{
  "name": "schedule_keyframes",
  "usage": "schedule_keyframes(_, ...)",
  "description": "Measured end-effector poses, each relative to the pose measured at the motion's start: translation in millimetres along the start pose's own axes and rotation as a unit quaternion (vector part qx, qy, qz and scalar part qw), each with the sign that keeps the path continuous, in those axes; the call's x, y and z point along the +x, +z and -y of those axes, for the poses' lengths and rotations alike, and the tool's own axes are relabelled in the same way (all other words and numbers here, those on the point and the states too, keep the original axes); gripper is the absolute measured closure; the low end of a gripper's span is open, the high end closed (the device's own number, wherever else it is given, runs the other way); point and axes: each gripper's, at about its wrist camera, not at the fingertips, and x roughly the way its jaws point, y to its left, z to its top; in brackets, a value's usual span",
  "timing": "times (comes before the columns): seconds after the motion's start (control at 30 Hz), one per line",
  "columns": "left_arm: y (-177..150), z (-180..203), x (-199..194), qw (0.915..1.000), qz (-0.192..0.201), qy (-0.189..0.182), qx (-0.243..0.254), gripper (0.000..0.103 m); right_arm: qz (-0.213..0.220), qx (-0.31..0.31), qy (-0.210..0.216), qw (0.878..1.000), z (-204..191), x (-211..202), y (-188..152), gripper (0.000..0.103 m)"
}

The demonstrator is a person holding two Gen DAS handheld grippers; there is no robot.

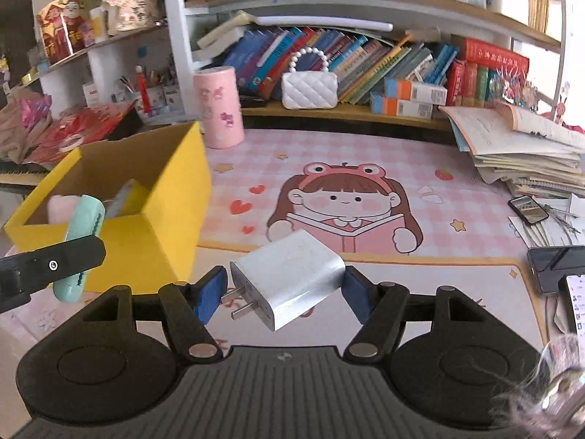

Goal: Organize objects
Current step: 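Carry the mint-green bottle and white adapter in both tools over the yellow box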

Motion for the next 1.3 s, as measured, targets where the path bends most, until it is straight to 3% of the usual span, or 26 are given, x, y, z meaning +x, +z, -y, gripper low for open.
schedule_keyframes(0.33,-19.2,-35.7,-45.6,0.9997,-0.017,0.015,-0.006,0.079,-0.014,-0.004,0.011,1.0,-46.6,-26.9,-29.6,0.036)
schedule_keyframes(0.73,-32.2,-67.5,-95.0,0.9995,-0.003,0.025,-0.019,0.079,-0.018,-0.023,0.048,0.998,-99.5,-54.7,-59.9,0.037)
schedule_keyframes(0.77,-32.2,-69.1,-98.1,0.9995,0.001,0.026,-0.02,0.079,-0.017,-0.026,0.051,0.998,-103.4,-56.4,-60.7,0.048)
schedule_keyframes(0.8,-31.8,-71.1,-101.2,0.9994,0.004,0.026,-0.021,0.079,-0.014,-0.029,0.057,0.998,-106.3,-58.5,-61.3,0.066)
schedule_keyframes(0.87,-30.7,-74.2,-105.8,0.9993,0.012,0.027,-0.022,0.079,-0.011,-0.039,0.066,0.997,-113.4,-62.5,-61.2,0.066)
schedule_keyframes(1.0,-28.6,-80.0,-110.5,0.999,0.02,0.028,-0.027,0.079,-0.012,-0.049,0.074,0.996,-122.7,-64.9,-60.5,0.097)
schedule_keyframes(1.3,-31.6,-85.1,-109.7,0.9993,0.012,0.02,-0.031,0.079,-0.009,-0.046,0.075,0.996,-127.7,-66.3,-62.1,0.098)
